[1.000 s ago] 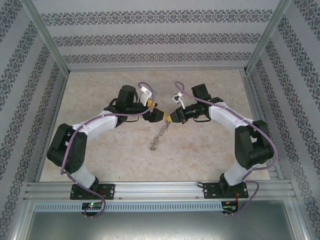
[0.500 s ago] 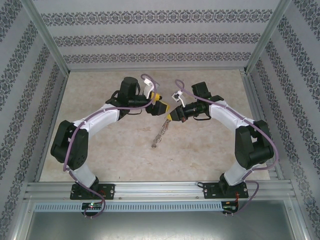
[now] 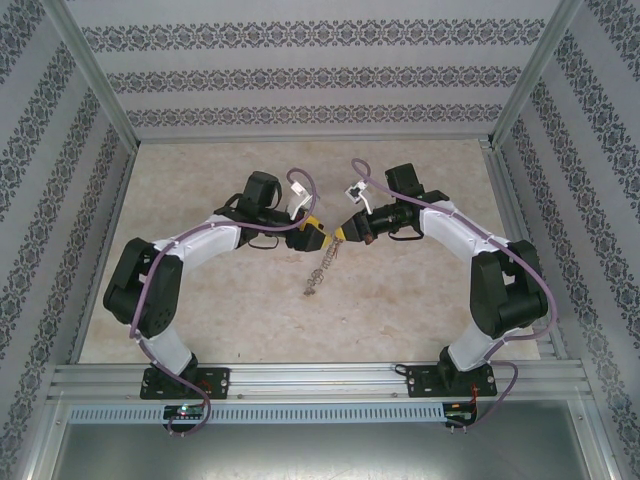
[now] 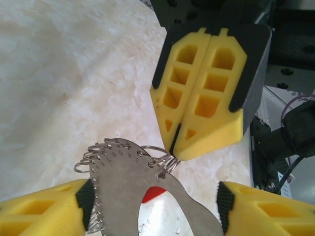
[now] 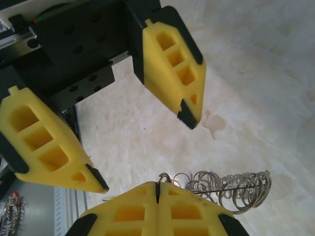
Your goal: Put the keys on the keyring
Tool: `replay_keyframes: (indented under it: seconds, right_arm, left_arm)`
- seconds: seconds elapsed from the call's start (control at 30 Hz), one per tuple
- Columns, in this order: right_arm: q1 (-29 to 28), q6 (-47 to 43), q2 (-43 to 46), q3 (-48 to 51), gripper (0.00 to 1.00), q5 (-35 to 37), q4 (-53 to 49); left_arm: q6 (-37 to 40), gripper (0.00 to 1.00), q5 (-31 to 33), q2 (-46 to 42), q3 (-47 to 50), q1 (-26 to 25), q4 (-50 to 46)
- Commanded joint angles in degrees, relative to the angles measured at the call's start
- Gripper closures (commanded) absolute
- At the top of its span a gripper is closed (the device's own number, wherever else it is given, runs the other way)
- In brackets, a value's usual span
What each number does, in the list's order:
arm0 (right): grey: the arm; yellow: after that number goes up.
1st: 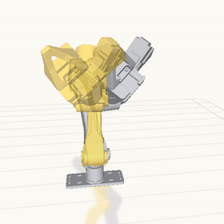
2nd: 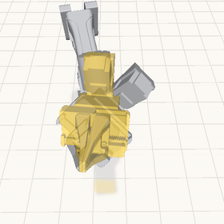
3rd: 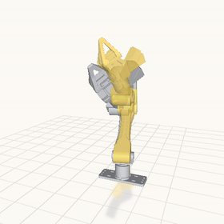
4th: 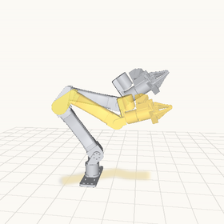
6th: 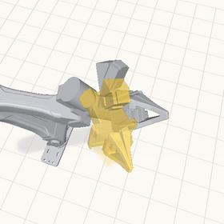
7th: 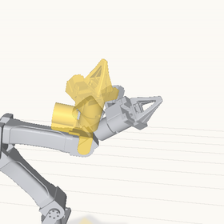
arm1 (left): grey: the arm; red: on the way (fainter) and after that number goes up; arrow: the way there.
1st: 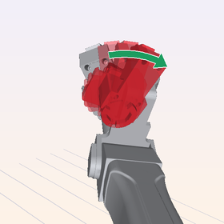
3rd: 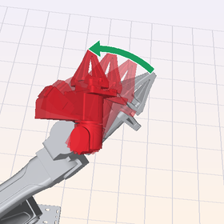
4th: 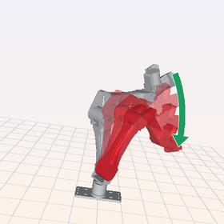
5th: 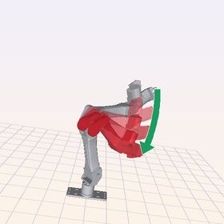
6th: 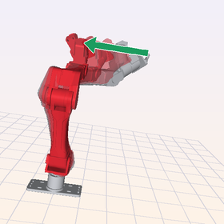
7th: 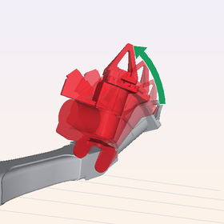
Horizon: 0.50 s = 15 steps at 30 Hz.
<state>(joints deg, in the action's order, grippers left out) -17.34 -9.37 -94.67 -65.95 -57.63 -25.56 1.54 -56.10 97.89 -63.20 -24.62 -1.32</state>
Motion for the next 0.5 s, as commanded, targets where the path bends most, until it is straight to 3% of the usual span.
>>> replay_keyframes:
  seconds: [0.0,0.2,0.47]
  right_arm:
    - [0.5,-1.6,-0.1,-1.4,1.0,-3.2,-0.9]
    - [0.5,-1.5,-0.9,-1.8,1.0,-4.3,-0.7]
    - [0.3,-1.7,-1.2,-1.5,1.0,-4.3,-0.7]
  left_arm:
    - [0.7,0.42,-3.7,1.6,-0.3,0.5,1.1]
    - [0.8,0.5,-5.6,3.9,-2.0,0.1,1.4]
    - [-0.2,0.46,-5.8,4.1,-2.1,-0.1,3.8]
